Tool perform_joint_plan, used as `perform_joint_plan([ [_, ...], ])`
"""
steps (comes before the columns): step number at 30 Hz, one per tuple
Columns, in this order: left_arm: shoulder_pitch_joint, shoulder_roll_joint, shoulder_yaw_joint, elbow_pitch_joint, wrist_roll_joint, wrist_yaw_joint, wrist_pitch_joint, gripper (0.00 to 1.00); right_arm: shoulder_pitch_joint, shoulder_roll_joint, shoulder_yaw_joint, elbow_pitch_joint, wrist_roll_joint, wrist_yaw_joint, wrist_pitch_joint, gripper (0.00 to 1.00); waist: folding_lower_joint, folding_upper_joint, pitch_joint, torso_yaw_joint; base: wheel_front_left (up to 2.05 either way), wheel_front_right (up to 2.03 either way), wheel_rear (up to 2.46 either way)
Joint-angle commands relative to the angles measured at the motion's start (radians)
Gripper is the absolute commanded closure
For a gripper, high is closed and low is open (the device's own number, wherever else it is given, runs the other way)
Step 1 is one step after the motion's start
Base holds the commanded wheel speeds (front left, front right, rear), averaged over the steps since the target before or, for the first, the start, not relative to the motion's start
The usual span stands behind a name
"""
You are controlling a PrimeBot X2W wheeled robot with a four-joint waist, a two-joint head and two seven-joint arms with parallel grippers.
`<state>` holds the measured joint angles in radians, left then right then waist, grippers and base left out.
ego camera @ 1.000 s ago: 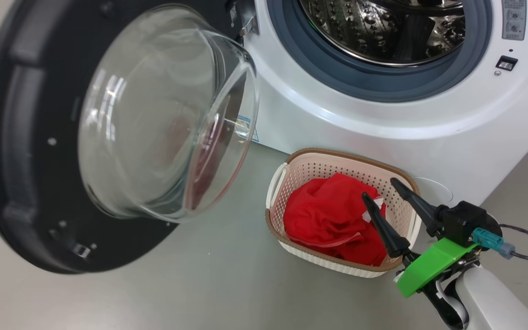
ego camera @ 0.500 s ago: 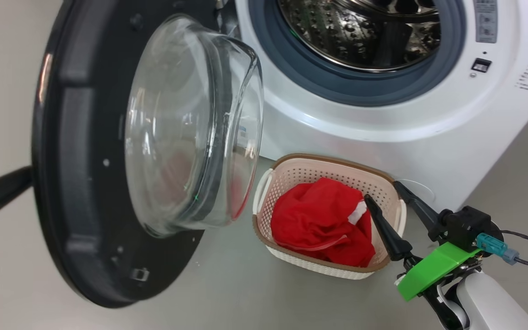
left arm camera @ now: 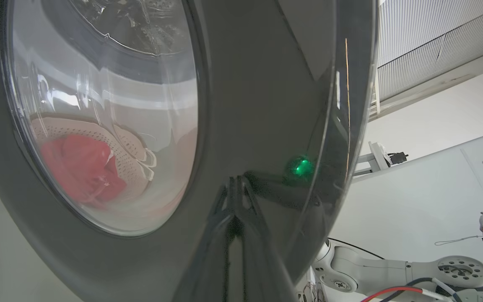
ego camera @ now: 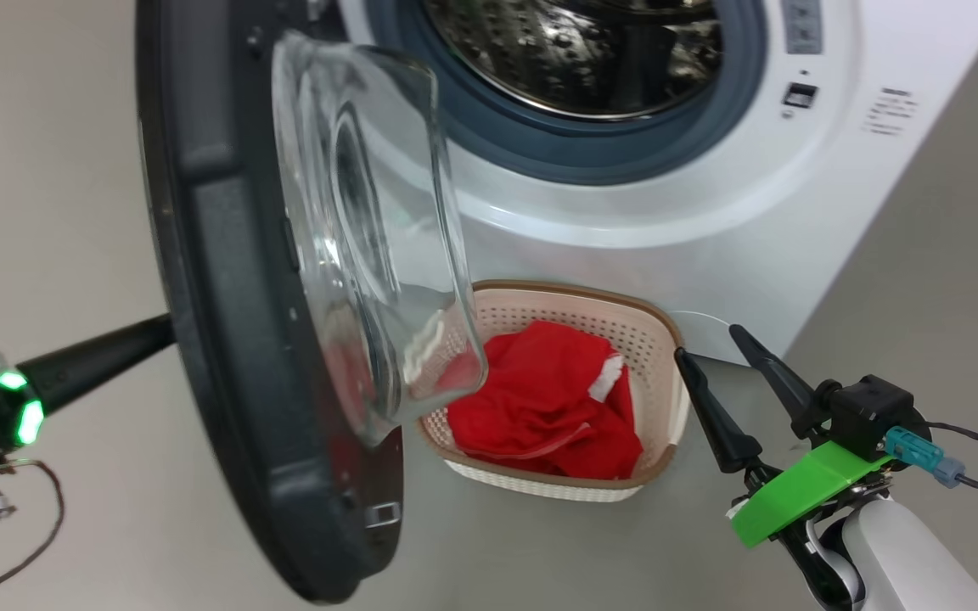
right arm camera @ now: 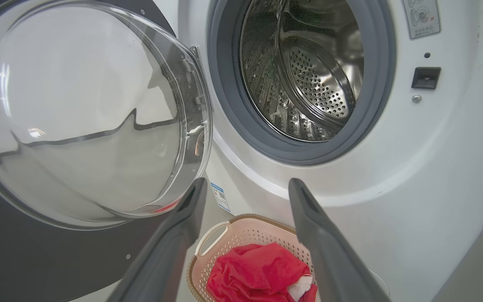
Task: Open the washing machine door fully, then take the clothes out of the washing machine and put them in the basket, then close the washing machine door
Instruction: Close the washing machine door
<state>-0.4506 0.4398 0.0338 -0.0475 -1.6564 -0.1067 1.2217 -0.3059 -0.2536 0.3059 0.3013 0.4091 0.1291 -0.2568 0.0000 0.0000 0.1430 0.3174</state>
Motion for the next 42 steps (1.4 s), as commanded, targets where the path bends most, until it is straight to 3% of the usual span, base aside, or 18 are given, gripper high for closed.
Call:
perform_joint_plan([
  [1, -0.017, 0.033, 0.033, -0.042, 0.001, 0.007, 0.001, 1.0, 0.01, 0.005, 0.01, -0.028, -0.013, 0.002, -0.005, 0.0, 0.0, 0.0, 0.009, -0.031, 0.0, 0.0, 0.0],
  [9, -0.048, -0.005, -0.002, -0.078, 0.016, 0.028, -0.014, 1.0, -0.002, 0.026, -0.009, -0.036, -0.025, 0.002, -0.005, 0.0, 0.0, 0.0, 0.046, -0.116, 0.0, 0.0, 0.0],
  [18, -0.107, -0.046, -0.044, -0.073, 0.054, 0.024, -0.039, 1.0, -0.017, 0.043, -0.019, -0.044, -0.035, 0.002, -0.005, 0.0, 0.0, 0.0, 0.078, -0.191, 0.0, 0.0, 0.0],
  [42, -0.236, -0.084, -0.058, 0.045, 0.137, 0.018, -0.115, 1.0, -0.011, 0.1, -0.04, -0.069, -0.05, 0.002, -0.005, 0.0, 0.0, 0.0, 0.117, -0.392, 0.0, 0.0, 0.0],
])
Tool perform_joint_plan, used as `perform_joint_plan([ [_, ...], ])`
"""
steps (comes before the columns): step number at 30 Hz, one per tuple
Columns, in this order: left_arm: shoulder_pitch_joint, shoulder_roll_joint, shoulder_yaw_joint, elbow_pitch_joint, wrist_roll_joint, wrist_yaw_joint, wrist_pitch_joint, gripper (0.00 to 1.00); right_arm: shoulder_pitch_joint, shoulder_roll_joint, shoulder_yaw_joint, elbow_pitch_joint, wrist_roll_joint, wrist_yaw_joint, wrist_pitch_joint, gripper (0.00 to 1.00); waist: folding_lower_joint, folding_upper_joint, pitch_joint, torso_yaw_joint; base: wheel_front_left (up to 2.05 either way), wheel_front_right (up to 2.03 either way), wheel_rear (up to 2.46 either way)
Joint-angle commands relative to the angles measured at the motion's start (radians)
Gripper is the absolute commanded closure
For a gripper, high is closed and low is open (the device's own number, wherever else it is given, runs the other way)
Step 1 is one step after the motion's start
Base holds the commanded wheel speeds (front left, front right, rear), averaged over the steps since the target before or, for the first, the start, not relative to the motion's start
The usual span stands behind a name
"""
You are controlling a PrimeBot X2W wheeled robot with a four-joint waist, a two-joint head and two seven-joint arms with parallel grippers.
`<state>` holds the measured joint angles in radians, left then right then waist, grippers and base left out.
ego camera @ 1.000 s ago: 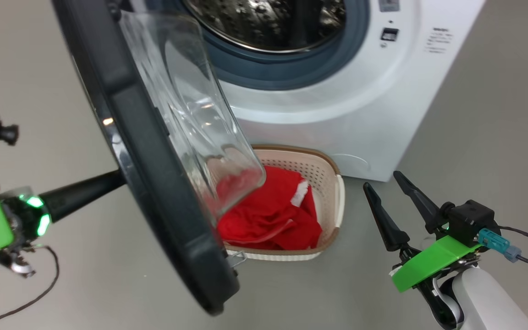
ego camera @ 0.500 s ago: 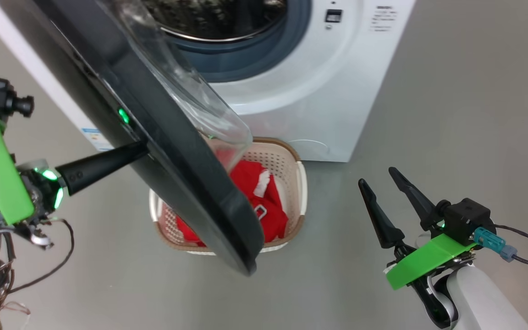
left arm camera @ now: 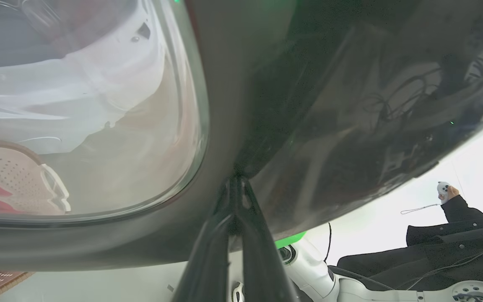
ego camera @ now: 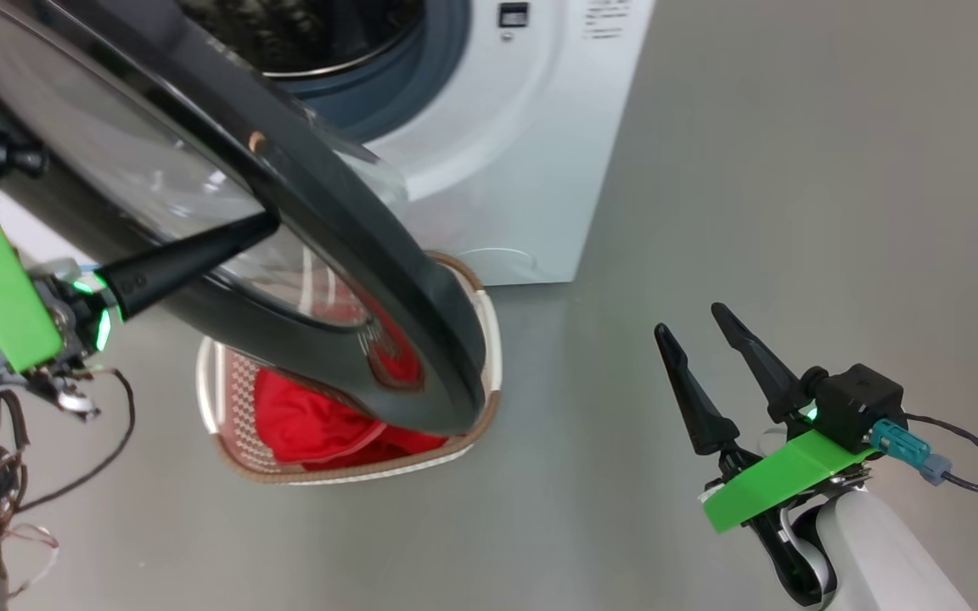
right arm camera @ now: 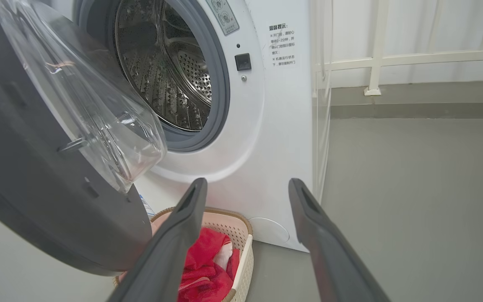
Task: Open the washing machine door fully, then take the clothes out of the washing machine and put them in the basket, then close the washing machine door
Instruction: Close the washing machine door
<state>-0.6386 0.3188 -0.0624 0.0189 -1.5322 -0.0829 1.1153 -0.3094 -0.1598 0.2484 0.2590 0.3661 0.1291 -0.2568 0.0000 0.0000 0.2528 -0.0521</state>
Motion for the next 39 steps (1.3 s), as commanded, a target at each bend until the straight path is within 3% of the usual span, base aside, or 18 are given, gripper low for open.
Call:
perform_joint_plan([
  [1, -0.048, 0.037, 0.039, -0.021, 0.013, -0.006, -0.009, 1.0, -0.007, 0.006, 0.018, -0.027, -0.007, 0.002, -0.005, 0.0, 0.0, 0.0, 0.007, -0.022, 0.0, 0.0, 0.0],
  [23, -0.207, 0.054, 0.073, 0.185, 0.115, -0.038, -0.135, 1.0, -0.012, 0.042, 0.01, -0.047, -0.013, 0.002, -0.005, 0.0, 0.0, 0.0, 0.048, -0.151, 0.0, 0.0, 0.0],
  [39, -0.236, 0.048, 0.054, 0.238, 0.129, -0.047, -0.197, 1.0, -0.013, 0.042, 0.0, -0.044, -0.018, 0.002, -0.005, 0.0, 0.0, 0.0, 0.045, -0.15, 0.0, 0.0, 0.0],
])
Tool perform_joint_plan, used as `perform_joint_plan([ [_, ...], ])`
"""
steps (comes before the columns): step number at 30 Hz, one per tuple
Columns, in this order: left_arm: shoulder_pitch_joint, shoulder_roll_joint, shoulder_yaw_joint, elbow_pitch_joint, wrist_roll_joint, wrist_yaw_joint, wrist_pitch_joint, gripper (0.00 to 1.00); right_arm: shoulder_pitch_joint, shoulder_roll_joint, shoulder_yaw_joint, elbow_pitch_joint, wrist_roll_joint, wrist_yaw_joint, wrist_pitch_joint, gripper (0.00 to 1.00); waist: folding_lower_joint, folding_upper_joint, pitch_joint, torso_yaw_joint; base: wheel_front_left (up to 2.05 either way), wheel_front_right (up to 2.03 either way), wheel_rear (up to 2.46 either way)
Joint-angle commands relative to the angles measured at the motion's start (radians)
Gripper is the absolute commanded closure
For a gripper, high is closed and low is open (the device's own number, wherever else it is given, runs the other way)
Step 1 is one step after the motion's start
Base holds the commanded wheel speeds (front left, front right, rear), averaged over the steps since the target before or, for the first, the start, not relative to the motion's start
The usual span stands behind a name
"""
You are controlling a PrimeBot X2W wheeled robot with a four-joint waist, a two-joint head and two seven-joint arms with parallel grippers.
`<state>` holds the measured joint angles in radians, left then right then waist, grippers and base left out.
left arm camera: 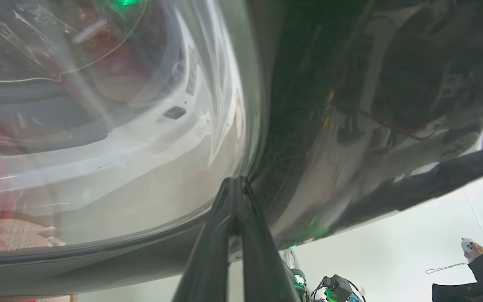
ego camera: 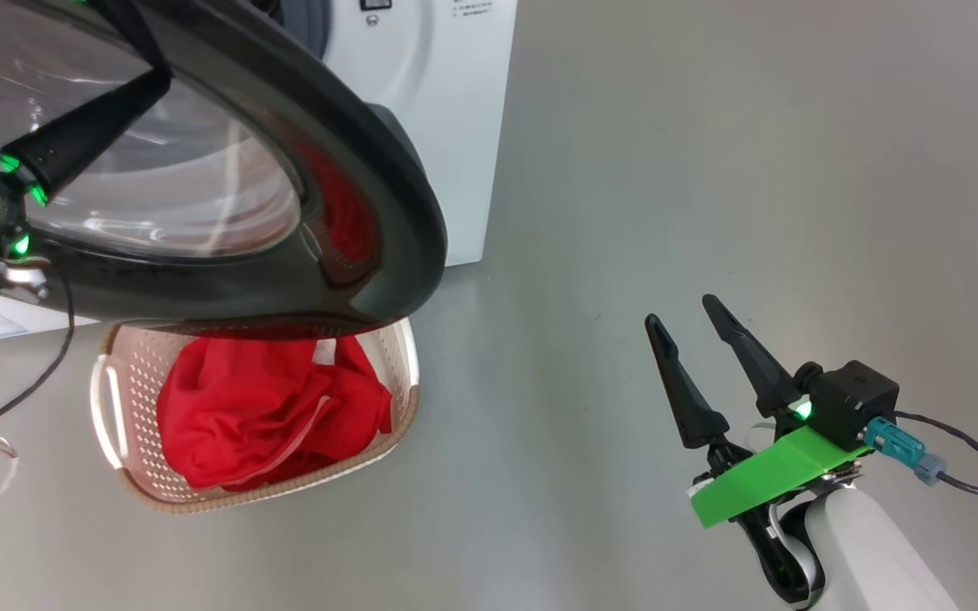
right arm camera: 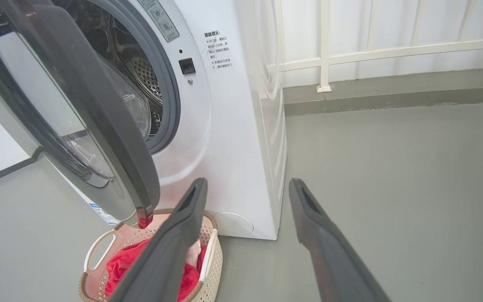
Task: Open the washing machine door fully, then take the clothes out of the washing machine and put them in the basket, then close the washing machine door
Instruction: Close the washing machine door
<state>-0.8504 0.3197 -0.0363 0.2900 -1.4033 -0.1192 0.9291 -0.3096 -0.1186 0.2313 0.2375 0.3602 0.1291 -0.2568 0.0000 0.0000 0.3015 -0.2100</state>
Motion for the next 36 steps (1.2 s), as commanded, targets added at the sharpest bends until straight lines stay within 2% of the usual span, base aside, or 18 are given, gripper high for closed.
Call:
perform_joint_plan([
  [1, -0.017, 0.046, 0.025, -0.04, -0.004, -0.011, -0.013, 1.0, -0.013, 0.0, 0.016, -0.022, -0.012, 0.002, -0.005, 0.0, 0.0, 0.0, -0.006, 0.013, 0.0, 0.0, 0.0],
  [9, 0.058, 0.039, 0.019, -0.088, -0.032, -0.011, -0.041, 1.0, -0.007, -0.016, 0.013, -0.017, -0.011, 0.002, -0.005, 0.0, 0.0, 0.0, -0.023, 0.055, 0.0, 0.0, 0.0],
  [15, 0.145, 0.038, 0.008, -0.133, -0.034, -0.011, -0.1, 0.79, 0.0, -0.033, 0.011, -0.013, -0.011, 0.002, -0.005, 0.0, 0.0, 0.0, -0.043, 0.102, 0.0, 0.0, 0.0],
  [19, 0.207, 0.041, 0.009, -0.151, -0.034, -0.011, -0.147, 0.53, 0.006, -0.043, 0.007, -0.012, -0.008, 0.002, -0.005, 0.0, 0.0, 0.0, -0.054, 0.126, 0.0, 0.0, 0.0],
  [20, 0.223, 0.045, 0.007, -0.155, -0.031, -0.011, -0.159, 0.36, 0.008, -0.046, 0.005, -0.011, -0.007, 0.002, -0.005, 0.0, 0.0, 0.0, -0.057, 0.131, 0.0, 0.0, 0.0],
  [21, 0.238, 0.046, 0.006, -0.158, -0.031, -0.011, -0.171, 0.13, 0.01, -0.048, 0.004, -0.011, -0.007, 0.002, -0.005, 0.0, 0.0, 0.0, -0.059, 0.137, 0.0, 0.0, 0.0],
  [22, 0.252, 0.049, 0.007, -0.161, -0.031, -0.011, -0.185, 0.0, 0.012, -0.051, 0.004, -0.011, -0.006, 0.002, -0.005, 0.0, 0.0, 0.0, -0.061, 0.141, 0.0, 0.0, 0.0],
  [36, 0.486, 0.08, 0.026, -0.177, -0.042, -0.011, -0.389, 0.0, 0.067, -0.088, -0.012, -0.009, 0.006, 0.002, -0.005, 0.0, 0.0, 0.0, -0.103, 0.192, 0.0, 0.0, 0.0],
])
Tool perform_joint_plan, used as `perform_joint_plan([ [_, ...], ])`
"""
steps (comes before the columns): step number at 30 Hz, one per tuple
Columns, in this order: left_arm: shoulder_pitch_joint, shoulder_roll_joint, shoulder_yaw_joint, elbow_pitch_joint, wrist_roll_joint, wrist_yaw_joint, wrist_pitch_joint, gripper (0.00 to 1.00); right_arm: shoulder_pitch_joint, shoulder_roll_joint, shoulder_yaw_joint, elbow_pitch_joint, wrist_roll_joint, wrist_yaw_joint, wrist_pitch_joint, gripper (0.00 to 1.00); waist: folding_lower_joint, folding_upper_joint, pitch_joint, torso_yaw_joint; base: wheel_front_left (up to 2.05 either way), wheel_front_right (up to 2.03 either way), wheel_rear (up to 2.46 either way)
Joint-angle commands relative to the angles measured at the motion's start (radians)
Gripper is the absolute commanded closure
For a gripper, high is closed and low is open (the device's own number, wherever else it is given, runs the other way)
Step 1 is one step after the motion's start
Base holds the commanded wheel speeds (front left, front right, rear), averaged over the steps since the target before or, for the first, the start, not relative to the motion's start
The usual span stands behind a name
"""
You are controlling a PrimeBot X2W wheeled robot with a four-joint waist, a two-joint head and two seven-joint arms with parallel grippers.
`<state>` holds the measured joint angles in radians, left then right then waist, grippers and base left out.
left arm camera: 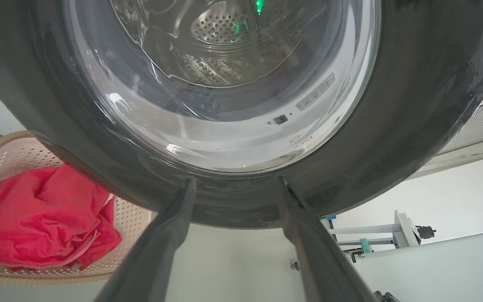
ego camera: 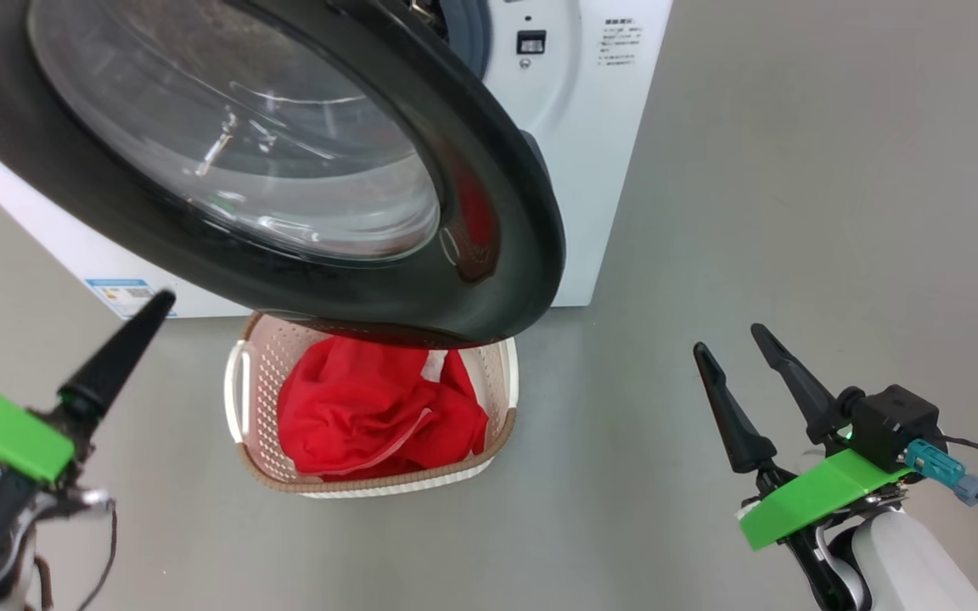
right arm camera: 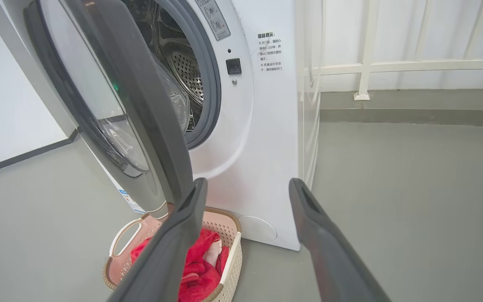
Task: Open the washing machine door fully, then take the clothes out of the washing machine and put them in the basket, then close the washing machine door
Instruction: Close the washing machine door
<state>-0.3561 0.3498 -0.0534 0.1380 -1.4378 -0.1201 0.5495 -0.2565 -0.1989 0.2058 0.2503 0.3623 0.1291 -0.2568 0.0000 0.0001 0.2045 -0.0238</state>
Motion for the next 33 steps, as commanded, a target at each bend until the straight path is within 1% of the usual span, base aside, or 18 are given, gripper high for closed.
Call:
perform_joint_plan([
  [1, 0.01, 0.052, 0.043, -0.024, -0.011, -0.01, -0.022, 0.0, 0.019, -0.009, 0.012, -0.022, 0.005, 0.002, -0.005, 0.0, 0.0, -0.0001, -0.008, 0.008, 0.0, 0.0, 0.0],
  [2, 0.028, 0.052, 0.042, -0.024, -0.019, -0.01, -0.029, 0.0, 0.024, -0.011, 0.011, -0.022, 0.006, 0.002, -0.005, 0.0, 0.0, -0.0001, -0.01, 0.011, 0.0, 0.0, 0.0],
  [5, 0.084, 0.07, 0.029, -0.017, 0.002, -0.011, -0.07, 0.0, 0.04, -0.014, 0.004, -0.022, 0.012, 0.002, -0.005, 0.0, 0.0, -0.0001, -0.017, 0.016, 0.0, 0.0, 0.0],
  [10, 0.162, 0.093, 0.008, 0.009, 0.028, -0.011, -0.161, 0.0, 0.065, -0.02, -0.003, -0.022, 0.017, 0.002, -0.005, 0.0, 0.0, -0.0001, -0.028, 0.016, 0.0, 0.0, 0.0],
  [13, 0.201, 0.112, -0.02, 0.025, 0.054, -0.011, -0.219, 0.0, 0.08, -0.023, -0.008, -0.023, 0.018, 0.002, -0.005, 0.0, 0.0, -0.0001, -0.035, 0.015, 0.0, 0.0, 0.0],
  [14, 0.201, 0.112, -0.02, 0.025, 0.054, -0.011, -0.219, 0.0, 0.08, -0.023, -0.008, -0.023, 0.018, 0.002, -0.005, 0.0, 0.0, -0.0001, -0.035, 0.015, 0.0, 0.0, 0.0],
  [19, 0.248, 0.128, -0.07, 0.046, 0.069, -0.011, -0.319, 0.0, 0.107, -0.028, -0.012, -0.021, 0.019, 0.002, -0.005, 0.0, 0.0, -0.0001, -0.05, 0.009, 0.0, 0.0, 0.0],
  [25, 0.29, 0.17, -0.136, 0.065, 0.11, -0.011, -0.463, 0.0, 0.131, -0.03, -0.024, -0.024, 0.02, 0.002, -0.005, 0.0, 0.0, -0.0001, -0.062, -0.002, 0.0, 0.0, 0.0],
  [33, 0.305, 0.224, -0.233, 0.112, 0.177, -0.011, -0.683, 0.0, 0.151, -0.035, -0.035, -0.025, 0.024, 0.002, -0.005, 0.0, 0.0, -0.0001, -0.072, -0.017, 0.0, 0.0, 0.0],
])
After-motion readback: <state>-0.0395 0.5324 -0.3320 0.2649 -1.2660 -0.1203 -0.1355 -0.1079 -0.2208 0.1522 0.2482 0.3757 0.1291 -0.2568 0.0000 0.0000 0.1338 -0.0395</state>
